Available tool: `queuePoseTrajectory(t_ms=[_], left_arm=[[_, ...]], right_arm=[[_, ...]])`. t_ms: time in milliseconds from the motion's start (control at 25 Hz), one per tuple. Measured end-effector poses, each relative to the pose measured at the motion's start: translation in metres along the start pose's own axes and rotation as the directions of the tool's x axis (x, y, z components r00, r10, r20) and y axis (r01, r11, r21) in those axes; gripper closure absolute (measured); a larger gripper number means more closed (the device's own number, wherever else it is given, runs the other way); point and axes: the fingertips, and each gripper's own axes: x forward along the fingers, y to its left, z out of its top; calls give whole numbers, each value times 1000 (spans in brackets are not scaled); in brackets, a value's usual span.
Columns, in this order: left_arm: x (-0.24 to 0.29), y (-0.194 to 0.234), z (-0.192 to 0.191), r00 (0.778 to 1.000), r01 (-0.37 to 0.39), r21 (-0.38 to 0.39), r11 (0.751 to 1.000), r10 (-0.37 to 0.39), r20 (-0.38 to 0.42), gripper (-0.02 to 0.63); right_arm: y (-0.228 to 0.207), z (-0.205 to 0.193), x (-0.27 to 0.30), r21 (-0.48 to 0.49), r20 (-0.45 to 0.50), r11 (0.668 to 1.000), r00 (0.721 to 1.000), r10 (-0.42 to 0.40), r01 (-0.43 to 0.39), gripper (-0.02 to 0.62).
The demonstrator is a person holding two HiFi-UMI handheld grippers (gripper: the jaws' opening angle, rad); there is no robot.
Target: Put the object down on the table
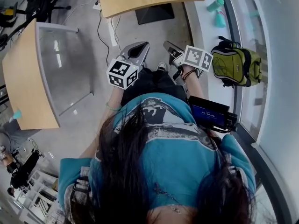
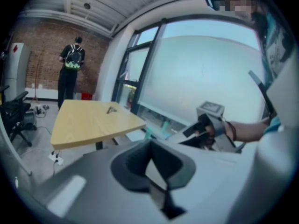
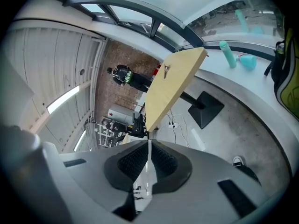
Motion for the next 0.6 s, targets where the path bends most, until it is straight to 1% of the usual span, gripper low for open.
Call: queuePoseTrajectory(t_ms=[320,440,600], left_arm=[[-29,15,-13,1000,-13,-7,1000,13,-4,604],[-49,23,-22,1000,-6,-4,1000,6,-6,604],[-85,36,-32,1000,2,13,1000,-2,-7,604]], right_arm=[[21,-20,28,-18,-20,1000,1000,20,-20,565],[32,-36,38,-22,-9,1000,1000,18,-18,565],[49,-65,51,8,15,1000,1000,24,-24,565]])
